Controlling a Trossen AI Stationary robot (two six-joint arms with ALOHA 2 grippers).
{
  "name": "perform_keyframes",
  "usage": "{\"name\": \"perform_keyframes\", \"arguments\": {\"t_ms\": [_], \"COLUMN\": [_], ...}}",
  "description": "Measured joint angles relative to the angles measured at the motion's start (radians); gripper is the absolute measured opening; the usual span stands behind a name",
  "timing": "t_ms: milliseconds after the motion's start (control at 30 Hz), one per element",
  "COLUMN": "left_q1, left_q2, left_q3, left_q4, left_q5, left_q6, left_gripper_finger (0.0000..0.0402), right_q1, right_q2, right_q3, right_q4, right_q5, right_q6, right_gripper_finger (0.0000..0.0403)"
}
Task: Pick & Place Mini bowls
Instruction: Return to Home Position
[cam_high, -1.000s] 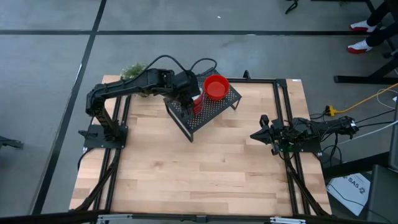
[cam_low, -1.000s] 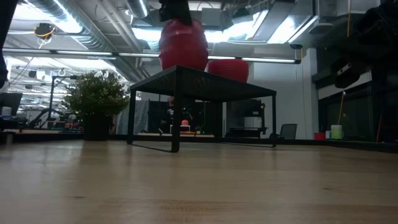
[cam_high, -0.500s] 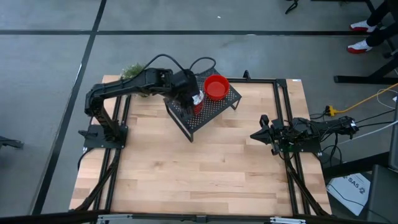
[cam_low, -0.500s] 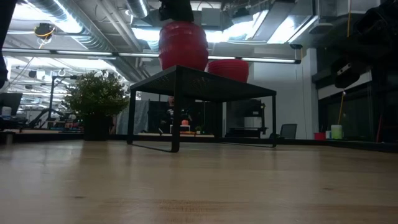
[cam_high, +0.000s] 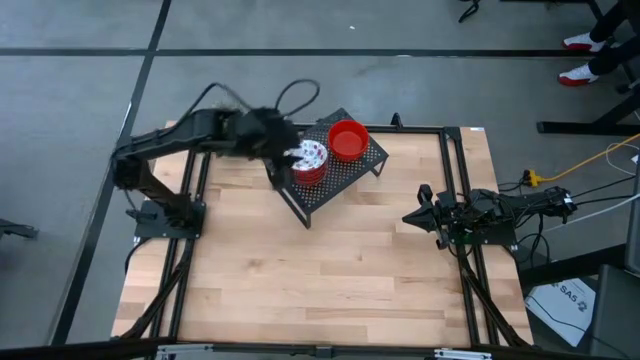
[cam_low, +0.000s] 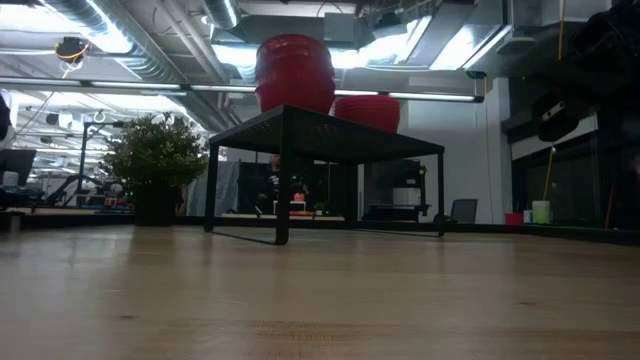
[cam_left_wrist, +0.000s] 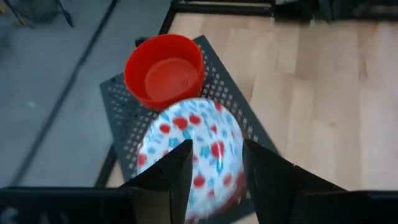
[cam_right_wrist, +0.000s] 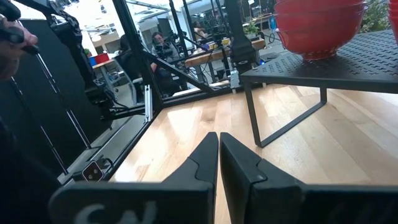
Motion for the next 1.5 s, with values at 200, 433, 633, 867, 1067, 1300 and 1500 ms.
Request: {"name": "perform_keyframes", "arguments": {"t_ms": [200, 433, 633, 867, 1067, 1300, 1500], "left_q1": [-0.137, -0.215, -0.221, -0.221, -0.221, -0.197, -0.084], "left_q2": [-0.176, -0.484, -0.719, -0.94, -1.073, -1.219, -1.362], "left_q3": [-0.23, -0.73, -1.141, -1.503, -1.75, -1.862, -1.862], "left_q4": [0.086, 0.601, 0.974, 1.229, 1.574, 1.612, 1.442], "left_q5": [-0.114, 0.063, 0.037, 0.017, 0.042, 0.041, 0.086], "left_q6": [-0.009, -0.034, -0.156, -0.318, -0.326, -0.321, -0.327], "left_gripper_finger": [0.0132, 0.013, 0.013, 0.013, 0.013, 0.013, 0.013], "right_q1": [0.0, 0.0, 0.0, 0.0, 0.0, 0.0, 0.0], "right_q2": [0.0, 0.0, 0.0, 0.0, 0.0, 0.0, 0.0], "right_q3": [0.0, 0.0, 0.0, 0.0, 0.0, 0.0, 0.0], "right_q4": [0.0, 0.0, 0.0, 0.0, 0.0, 0.0, 0.0], "right_q5": [0.0, 0.0, 0.0, 0.0, 0.0, 0.0, 0.0], "right_q6": [0.0, 0.0, 0.0, 0.0, 0.0, 0.0, 0.0], "right_gripper_finger": [0.0019, 0.0019, 0.0019, 0.0019, 0.0019, 0.0019, 0.0019]}}
